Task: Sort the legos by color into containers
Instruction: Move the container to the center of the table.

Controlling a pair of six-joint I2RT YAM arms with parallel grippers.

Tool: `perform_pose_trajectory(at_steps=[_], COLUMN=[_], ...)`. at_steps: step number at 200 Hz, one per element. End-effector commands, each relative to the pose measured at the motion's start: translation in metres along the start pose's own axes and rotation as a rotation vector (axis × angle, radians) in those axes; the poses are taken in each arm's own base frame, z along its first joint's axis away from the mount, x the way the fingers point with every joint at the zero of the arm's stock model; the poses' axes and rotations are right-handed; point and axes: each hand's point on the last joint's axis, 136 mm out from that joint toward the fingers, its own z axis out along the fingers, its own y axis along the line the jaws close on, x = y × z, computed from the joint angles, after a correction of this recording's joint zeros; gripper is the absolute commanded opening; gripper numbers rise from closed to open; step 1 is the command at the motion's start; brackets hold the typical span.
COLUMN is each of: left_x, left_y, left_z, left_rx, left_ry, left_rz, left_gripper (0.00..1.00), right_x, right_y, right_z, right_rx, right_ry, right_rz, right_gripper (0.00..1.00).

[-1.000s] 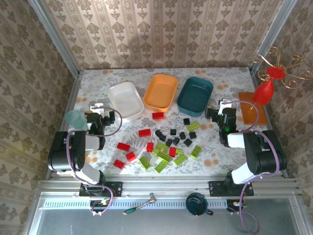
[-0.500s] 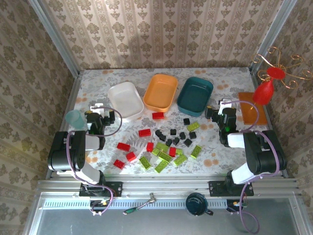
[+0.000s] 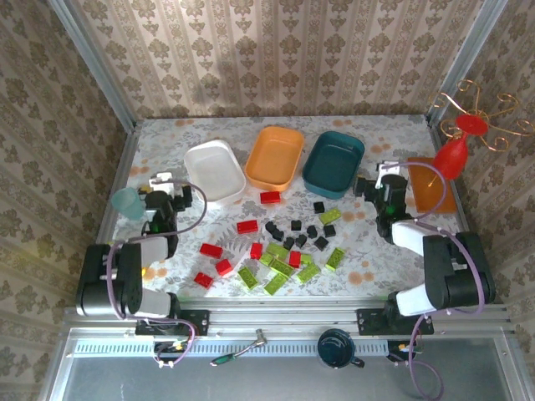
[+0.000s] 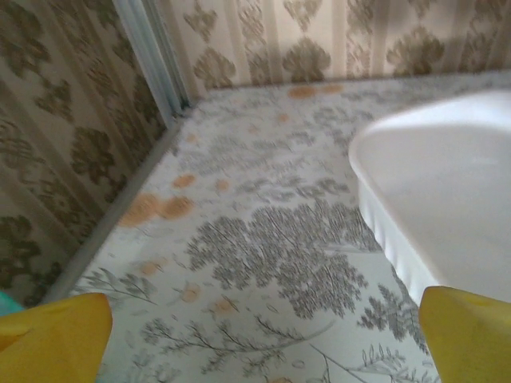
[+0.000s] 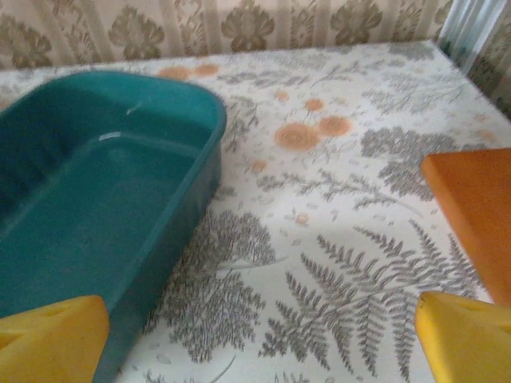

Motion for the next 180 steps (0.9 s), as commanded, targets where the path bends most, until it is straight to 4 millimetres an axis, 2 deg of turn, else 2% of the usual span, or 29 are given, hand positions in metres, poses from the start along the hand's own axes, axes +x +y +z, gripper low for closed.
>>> perform_pose_trajectory(at_steps=[1,20,35,50,64,86,106,108,126,135,159,171,180], left_x=[-0.017,-0.037,-0.05,-0.05,-0.047,-0.049,-0.066,-0.066,-0.079,-0.082,-0.09,-0.103,-0.105], left_y=[0.018,0.031,0.043,0.054,0.058,0.064,0.054,0.053,0.045,0.044,0.037,0.026,0.018], left_z=[-0.011,-0.02,-0.026,-0.032,-0.036,-0.039,-0.04,-0.041,-0.049,-0.054,-0.066,-0.075,-0.081], left_rx=[-0.086,-0.131,-0.151,-0.155,-0.097,0.008,0.181,0.193,0.273,0.293,0.328,0.39,0.4], left_ry=[0.001,-0.054,-0.108,-0.11,-0.066,-0.024,-0.06,-0.064,-0.135,-0.155,-0.139,-0.127,-0.087], left_rz=[-0.053,-0.164,-0.343,-0.574,-0.764,-0.961,-1.011,-1.014,-1.029,-1.041,-1.062,-1.005,-0.967], left_gripper=[1.0,1.0,1.0,1.0,1.0,1.0,1.0,1.0,1.0,1.0,1.0,1.0,1.0], right_x=[-0.005,-0.021,-0.031,-0.029,-0.01,-0.008,-0.008,-0.001,0.012,0.02,0.04,0.047,0.053], right_y=[-0.017,-0.034,-0.05,-0.049,-0.056,-0.022,0.016,0.02,0.048,0.056,0.069,0.075,0.076], right_z=[-0.012,-0.023,-0.031,-0.034,-0.043,-0.024,-0.015,-0.012,-0.009,-0.009,-0.018,-0.026,-0.034], right_rx=[0.095,0.212,0.323,0.326,0.41,0.187,-0.004,-0.01,-0.088,-0.103,-0.095,-0.089,-0.067], right_ry=[0.045,0.022,0.023,0.08,0.186,0.25,0.353,0.383,0.481,0.517,0.578,0.586,0.593], right_rz=[0.048,0.129,0.25,0.425,0.625,0.663,0.593,0.581,0.514,0.499,0.458,0.419,0.389], right_gripper=[1.0,1.0,1.0,1.0,1.0,1.0,1.0,1.0,0.95,0.91,0.88,0.88,0.88])
